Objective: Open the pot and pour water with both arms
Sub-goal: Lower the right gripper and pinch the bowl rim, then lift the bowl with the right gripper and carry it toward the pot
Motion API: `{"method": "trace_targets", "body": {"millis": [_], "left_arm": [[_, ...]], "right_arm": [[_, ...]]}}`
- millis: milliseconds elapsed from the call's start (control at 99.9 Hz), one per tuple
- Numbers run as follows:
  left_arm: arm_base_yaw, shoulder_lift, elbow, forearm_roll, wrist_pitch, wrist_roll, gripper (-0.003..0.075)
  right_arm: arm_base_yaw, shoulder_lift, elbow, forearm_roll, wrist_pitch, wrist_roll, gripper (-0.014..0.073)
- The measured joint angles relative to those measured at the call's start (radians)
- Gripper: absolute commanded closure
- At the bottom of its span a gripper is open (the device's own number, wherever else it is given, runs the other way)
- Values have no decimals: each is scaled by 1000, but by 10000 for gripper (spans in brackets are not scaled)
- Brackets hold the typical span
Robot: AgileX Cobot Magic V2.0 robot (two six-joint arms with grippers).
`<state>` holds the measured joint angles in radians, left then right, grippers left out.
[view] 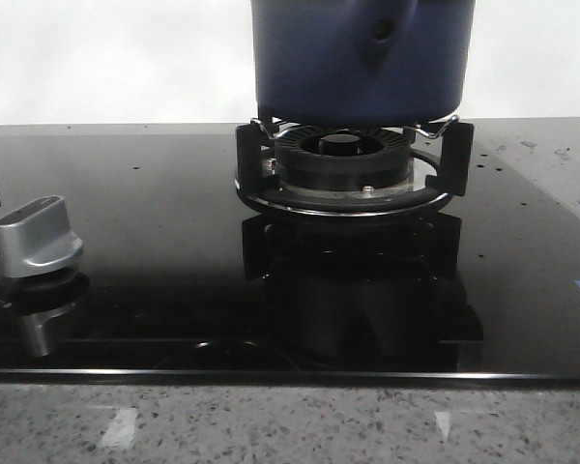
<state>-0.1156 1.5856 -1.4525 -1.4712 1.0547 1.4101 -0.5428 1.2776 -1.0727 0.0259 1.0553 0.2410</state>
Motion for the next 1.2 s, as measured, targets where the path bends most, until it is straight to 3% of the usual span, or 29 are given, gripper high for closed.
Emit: {"method": "trace_targets", "body": {"millis": [531,941,1202], "left_arm": [[0,0,0,0,-2,0,405],[0,0,0,0,-9,0,405],[0,0,0,0,-20,0,405]], "right_arm": [[6,0,-208,128,74,0,668],[151,6,-400,139,206,0,657],[186,21,-494,257,217,0,657]]}}
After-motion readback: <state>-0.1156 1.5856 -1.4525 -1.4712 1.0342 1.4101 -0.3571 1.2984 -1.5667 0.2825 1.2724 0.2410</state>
